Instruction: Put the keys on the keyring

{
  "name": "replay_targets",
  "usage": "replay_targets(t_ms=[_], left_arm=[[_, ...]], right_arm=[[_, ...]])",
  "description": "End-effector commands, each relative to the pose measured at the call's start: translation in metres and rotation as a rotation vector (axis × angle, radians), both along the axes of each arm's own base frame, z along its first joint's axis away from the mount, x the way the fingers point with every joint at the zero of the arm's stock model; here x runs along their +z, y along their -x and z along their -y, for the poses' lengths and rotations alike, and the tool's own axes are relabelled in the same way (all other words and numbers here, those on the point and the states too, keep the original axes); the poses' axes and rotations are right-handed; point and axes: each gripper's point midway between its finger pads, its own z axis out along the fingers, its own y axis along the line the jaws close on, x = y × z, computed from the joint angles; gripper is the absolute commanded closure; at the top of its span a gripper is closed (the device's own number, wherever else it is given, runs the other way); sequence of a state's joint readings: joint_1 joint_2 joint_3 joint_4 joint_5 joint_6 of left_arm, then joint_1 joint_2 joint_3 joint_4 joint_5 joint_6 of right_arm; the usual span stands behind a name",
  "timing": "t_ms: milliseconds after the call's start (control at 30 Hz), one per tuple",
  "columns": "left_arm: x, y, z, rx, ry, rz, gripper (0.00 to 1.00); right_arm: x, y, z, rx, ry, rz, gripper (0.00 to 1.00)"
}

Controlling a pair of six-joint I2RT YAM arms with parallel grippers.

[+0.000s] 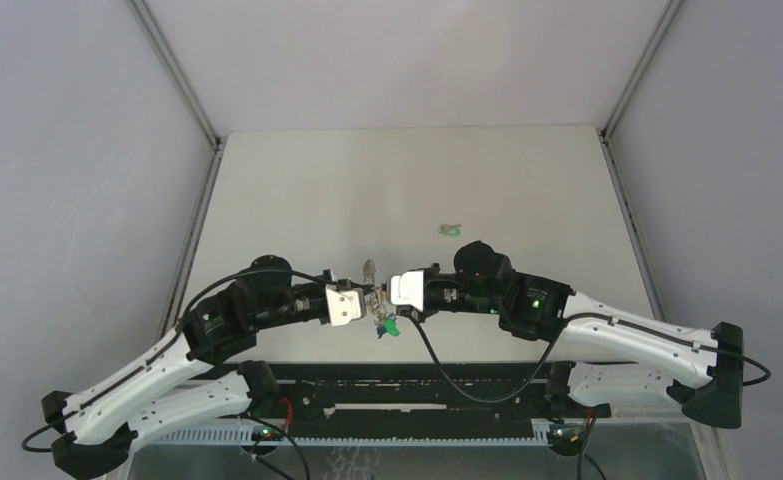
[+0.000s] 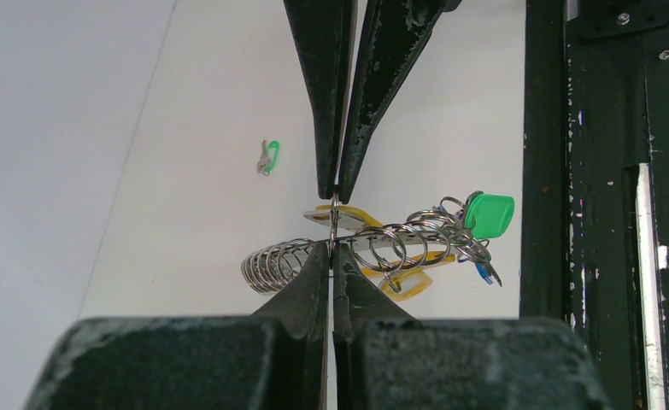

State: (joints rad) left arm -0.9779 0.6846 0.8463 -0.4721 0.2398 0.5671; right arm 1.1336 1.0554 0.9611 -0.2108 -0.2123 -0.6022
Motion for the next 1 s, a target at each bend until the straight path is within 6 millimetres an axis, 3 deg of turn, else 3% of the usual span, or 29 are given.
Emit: replay_targets(t_ms=[0, 967], left_arm=[[0.018, 0.0, 0.007, -0.017, 0.074, 0.031, 1.0], [0.015, -0.008, 0.008, 0.023, 0.047, 0.008, 1.0]], right_arm=[[0.023, -0.001, -0.005, 0.003, -0.084, 0.015, 1.0], [0.036, 0.012, -0.011, 0.037, -0.108, 0.057, 1.0]])
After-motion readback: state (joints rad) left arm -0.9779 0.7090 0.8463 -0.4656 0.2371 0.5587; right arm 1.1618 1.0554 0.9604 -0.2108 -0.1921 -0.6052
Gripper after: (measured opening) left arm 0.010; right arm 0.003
